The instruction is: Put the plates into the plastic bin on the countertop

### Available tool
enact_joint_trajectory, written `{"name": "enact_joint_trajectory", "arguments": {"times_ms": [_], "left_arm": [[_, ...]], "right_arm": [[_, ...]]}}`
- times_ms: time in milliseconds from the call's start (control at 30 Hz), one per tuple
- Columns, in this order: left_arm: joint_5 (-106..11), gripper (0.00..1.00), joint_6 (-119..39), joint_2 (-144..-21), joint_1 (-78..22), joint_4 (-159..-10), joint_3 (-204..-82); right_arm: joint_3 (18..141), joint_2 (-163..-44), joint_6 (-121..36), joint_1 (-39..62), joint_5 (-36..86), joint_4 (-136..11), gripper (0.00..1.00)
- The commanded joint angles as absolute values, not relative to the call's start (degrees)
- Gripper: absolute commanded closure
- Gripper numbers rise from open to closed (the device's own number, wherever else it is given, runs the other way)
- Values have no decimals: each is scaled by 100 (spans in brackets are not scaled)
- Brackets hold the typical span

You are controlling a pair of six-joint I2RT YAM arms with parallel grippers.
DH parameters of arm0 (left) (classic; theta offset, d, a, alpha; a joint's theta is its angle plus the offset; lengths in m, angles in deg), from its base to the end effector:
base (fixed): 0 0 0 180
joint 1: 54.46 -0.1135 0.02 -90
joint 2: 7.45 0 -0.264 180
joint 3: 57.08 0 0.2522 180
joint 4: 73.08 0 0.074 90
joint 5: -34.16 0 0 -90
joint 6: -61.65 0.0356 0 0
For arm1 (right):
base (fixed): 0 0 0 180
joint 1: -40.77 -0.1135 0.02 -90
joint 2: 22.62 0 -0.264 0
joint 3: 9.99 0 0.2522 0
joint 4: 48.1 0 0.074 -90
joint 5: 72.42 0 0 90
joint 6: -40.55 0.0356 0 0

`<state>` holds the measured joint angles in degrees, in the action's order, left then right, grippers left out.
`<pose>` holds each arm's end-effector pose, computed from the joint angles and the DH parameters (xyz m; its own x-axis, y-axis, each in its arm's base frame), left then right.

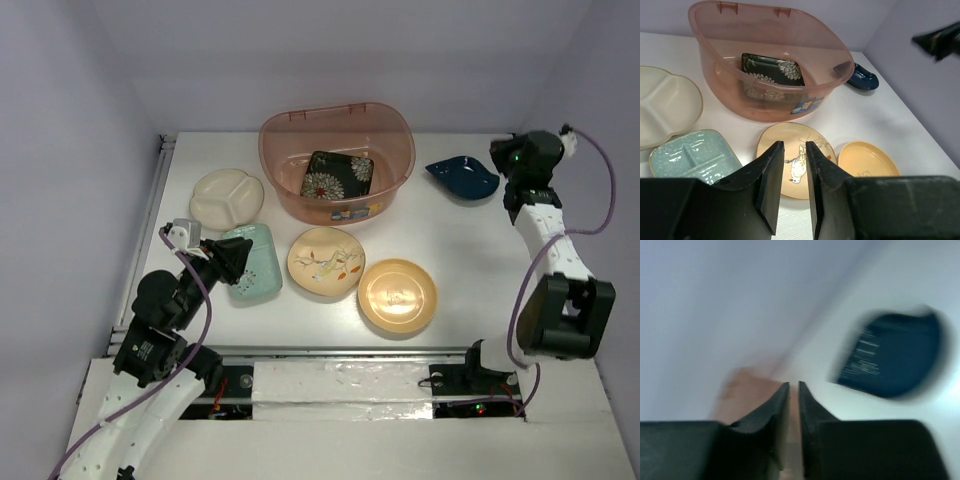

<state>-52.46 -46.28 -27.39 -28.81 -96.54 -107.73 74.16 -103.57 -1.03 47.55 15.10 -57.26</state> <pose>0.0868 -0.0440 0.3462 -0.0410 -0.3212 -0.9461 0.4963 0.8153 -0.2983 0.3367 -0.0416 0.3769 0.0518 0.7464 -0.6634 0.1838 0.6459 0.7410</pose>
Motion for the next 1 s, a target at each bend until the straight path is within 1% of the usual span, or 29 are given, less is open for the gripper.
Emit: {"name": "enact_joint_trajectory", "arguments": {"times_ms": [0,67,100,167,267,367,500,967], "left_arm": [[-5127,78,-4610,-2635,-2915,-9449,-10890],[-5127,76,-4610,-2608,-2915,-9449,-10890],[-5135,75,-4619,-2600,-2915,-9449,-10890],[-5118,74,-4610,-2599,-2915,-9440,-10881],[-5109,74,-4610,-2608,-2915,-9431,-10881],[-5092,74,-4610,-2591,-2915,-9431,-10881],[-5092,74,-4610,-2582,-2915,-9431,-10881],[-5100,73,-4602,-2555,-2915,-9440,-10881]], "right_arm": [[6688,-10857,469,5245,1292,-5852,81],[6582,-11067,539,5447,1143,-5983,67],[6547,-11121,530,5578,977,-6106,47],[6582,-11313,504,5658,958,-6168,34],[6678,-11560,591,5712,1116,-6362,34],[6758,-11850,889,5712,1292,-6415,40],[6968,-12245,1172,5712,1310,-6712,44],[7522,-13213,1690,5712,1933,-6889,46]]}}
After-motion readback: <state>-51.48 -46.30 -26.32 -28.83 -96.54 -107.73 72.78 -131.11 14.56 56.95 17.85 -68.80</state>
